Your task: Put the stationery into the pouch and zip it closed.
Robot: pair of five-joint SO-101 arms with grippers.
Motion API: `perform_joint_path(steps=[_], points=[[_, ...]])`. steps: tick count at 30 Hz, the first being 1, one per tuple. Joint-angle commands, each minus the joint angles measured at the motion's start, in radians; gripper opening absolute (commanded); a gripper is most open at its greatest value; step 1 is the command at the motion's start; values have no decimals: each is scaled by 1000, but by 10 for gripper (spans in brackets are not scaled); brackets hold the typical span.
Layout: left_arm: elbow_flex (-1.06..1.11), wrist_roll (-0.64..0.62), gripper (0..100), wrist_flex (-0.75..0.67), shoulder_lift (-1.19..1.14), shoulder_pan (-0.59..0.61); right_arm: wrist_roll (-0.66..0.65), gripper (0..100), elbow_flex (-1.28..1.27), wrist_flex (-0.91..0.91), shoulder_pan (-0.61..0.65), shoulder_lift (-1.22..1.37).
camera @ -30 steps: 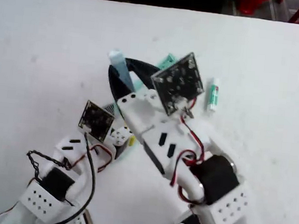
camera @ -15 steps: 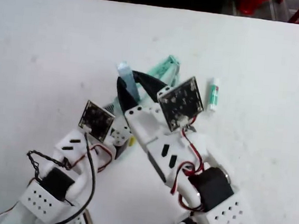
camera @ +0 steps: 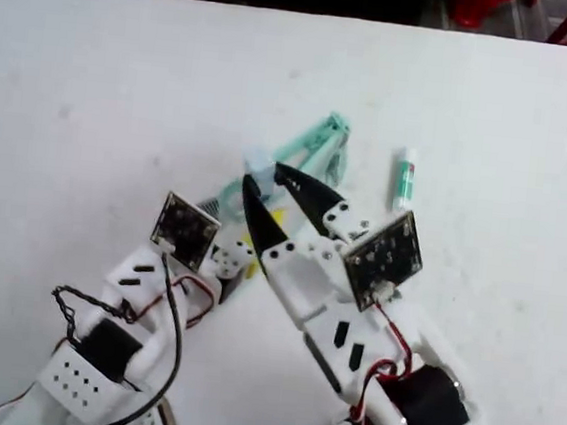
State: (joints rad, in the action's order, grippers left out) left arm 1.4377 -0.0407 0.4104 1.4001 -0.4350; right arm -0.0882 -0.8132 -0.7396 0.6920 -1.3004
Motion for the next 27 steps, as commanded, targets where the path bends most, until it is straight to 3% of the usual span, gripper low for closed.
perform_joint_path(steps=[1,7,16,27], points=[[-29,0,146,2,15,12,-12,39,2,-42,-13,2],[-29,0,146,3,15,12,-12,208,5,-42,-13,4],[-29,2,146,5,15,5,-12,170,40,-33,-13,4],[-29,3,146,0,15,4,-12,169,278,-131,-12,4]])
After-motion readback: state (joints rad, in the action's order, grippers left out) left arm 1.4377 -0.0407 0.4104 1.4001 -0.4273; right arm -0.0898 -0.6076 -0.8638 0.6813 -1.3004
